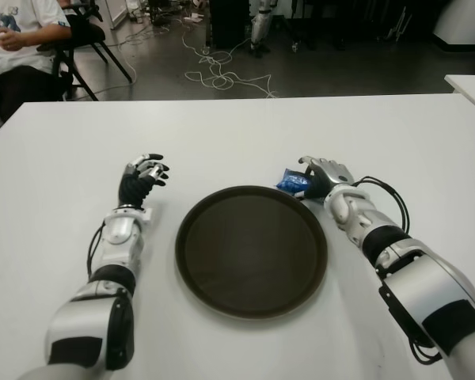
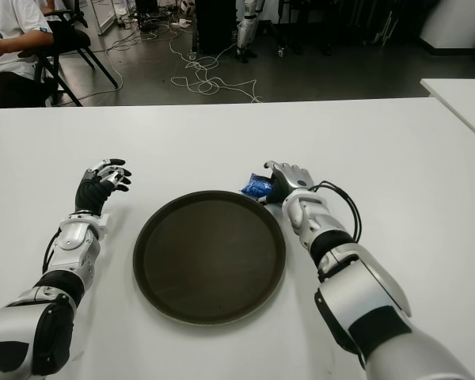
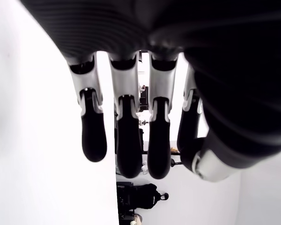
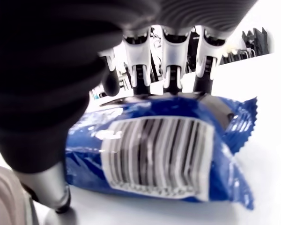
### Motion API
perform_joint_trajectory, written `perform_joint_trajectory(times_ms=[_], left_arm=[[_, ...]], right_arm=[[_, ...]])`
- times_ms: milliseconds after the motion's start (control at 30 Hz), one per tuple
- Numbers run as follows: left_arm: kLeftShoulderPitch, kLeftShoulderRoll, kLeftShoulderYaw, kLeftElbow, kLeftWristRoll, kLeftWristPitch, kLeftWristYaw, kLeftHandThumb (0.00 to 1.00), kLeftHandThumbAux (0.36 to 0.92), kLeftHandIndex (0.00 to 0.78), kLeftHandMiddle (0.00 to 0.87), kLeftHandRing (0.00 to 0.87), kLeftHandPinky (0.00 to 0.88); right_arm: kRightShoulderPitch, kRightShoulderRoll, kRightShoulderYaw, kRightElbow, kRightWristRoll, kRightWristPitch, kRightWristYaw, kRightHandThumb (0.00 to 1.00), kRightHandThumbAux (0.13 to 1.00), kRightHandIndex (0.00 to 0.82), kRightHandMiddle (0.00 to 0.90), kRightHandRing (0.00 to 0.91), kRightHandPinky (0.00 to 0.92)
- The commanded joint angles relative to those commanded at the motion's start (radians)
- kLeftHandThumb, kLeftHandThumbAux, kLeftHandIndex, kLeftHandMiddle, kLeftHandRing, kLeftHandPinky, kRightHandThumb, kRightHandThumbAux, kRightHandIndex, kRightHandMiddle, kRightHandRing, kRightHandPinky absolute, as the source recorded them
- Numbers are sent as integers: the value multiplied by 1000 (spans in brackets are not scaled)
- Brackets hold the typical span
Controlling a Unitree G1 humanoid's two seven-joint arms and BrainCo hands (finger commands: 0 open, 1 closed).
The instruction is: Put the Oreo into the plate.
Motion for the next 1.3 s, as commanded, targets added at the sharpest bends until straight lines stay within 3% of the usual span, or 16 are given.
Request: perform_joint_trajectory(times_ms=[367, 1300], left_arm=[[-2, -4, 4, 3, -4, 3, 2, 828, 676, 377, 516, 505, 485], [5, -5, -7, -1, 6, -11, 8, 828, 677, 381, 505, 500, 490]], right_arm=[[-17, -11, -36, -7, 34, -9, 30, 225, 832, 546, 672, 665, 645], [-14, -18, -81, -7, 51, -27, 64, 214, 853, 581, 714, 713, 681]])
